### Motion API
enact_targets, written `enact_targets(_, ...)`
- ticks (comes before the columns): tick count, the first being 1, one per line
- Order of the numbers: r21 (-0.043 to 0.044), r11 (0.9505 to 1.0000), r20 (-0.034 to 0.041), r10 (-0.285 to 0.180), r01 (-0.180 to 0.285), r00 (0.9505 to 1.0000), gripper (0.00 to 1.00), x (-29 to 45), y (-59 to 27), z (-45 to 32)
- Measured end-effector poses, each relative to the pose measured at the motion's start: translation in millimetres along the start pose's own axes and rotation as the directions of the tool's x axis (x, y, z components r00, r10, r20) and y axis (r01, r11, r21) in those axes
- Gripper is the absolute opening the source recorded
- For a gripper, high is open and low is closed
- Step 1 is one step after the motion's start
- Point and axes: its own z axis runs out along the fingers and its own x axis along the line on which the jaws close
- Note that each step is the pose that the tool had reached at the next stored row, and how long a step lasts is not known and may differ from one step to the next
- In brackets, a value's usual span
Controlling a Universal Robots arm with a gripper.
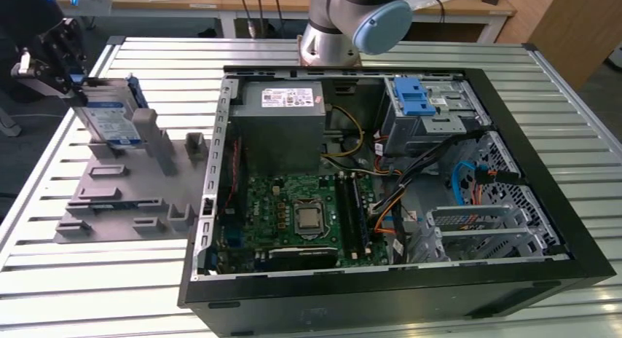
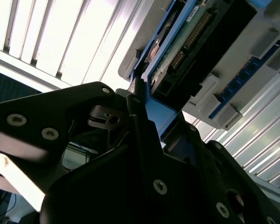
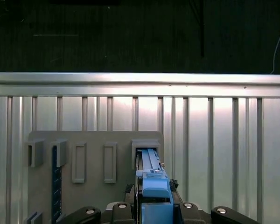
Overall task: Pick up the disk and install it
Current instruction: 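Pick up the disk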
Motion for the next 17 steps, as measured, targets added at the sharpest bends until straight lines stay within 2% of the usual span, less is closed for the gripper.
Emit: enact_targets(17,0.0,1.0,0.0,0.0,0.0,1.0,0.36,-0.3,0.1,-20.7)
